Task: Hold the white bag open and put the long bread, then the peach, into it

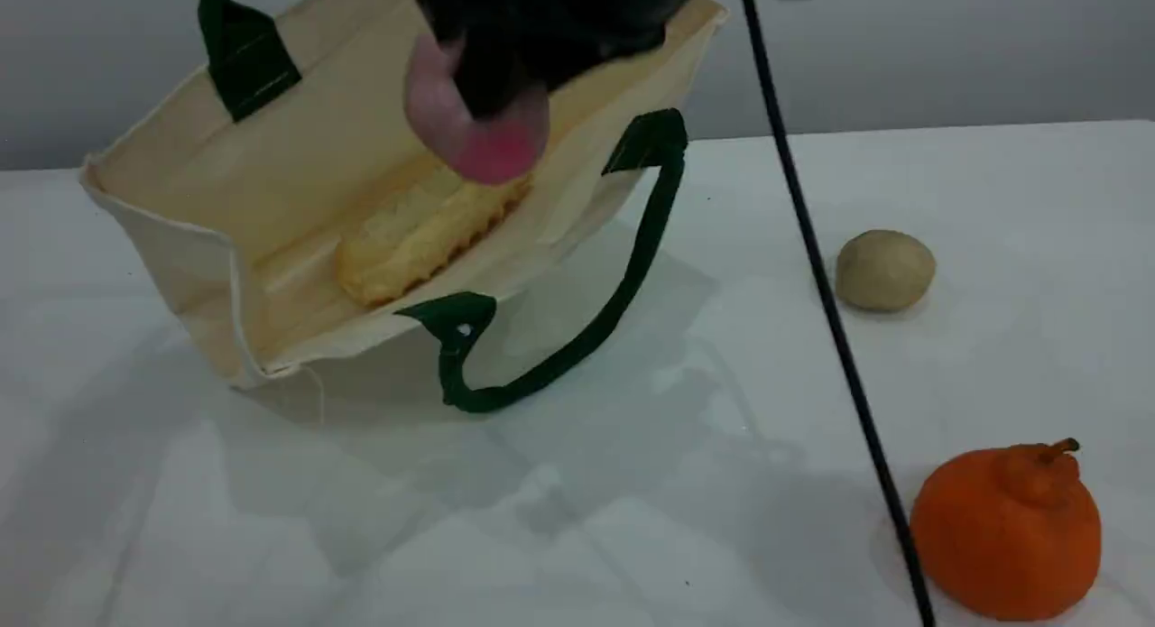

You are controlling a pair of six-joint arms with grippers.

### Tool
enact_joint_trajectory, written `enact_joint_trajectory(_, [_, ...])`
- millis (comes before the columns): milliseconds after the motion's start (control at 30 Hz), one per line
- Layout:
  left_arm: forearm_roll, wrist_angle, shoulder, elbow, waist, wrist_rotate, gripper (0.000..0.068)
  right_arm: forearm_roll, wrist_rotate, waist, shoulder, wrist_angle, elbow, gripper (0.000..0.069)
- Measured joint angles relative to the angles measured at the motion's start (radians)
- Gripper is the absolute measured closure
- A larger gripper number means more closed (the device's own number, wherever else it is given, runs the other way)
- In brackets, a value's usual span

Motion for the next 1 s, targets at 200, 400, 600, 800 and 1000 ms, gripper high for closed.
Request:
enact_joint_trajectory(200, [0.000, 0.000, 0.000, 0.000, -0.006, 0.009, 0.0601, 0.022, -0.001, 0.000, 0.107, -0.076, -0.067, 0.0480])
enact_joint_trajectory(400, [0.001, 0.000, 0.000, 0.000, -0.006, 0.013, 0.0601, 0.024, -0.001, 0.000, 0.181, -0.066, -0.141, 0.0480])
enact_joint_trajectory(600, [0.001, 0.000, 0.000, 0.000, -0.006, 0.016, 0.0601, 0.077, 0.004, 0.000, 0.195, -0.071, -0.144, 0.0238])
enact_joint_trajectory(800, [0.001, 0.000, 0.000, 0.000, -0.006, 0.016, 0.0601, 0.102, 0.003, 0.000, 0.189, -0.046, -0.144, 0.0015])
enact_joint_trajectory(1000, [0.002, 0.000, 0.000, 0.000, -0.006, 0.016, 0.0601, 0.041, 0.000, -0.002, 0.172, 0.036, -0.144, 0.0043])
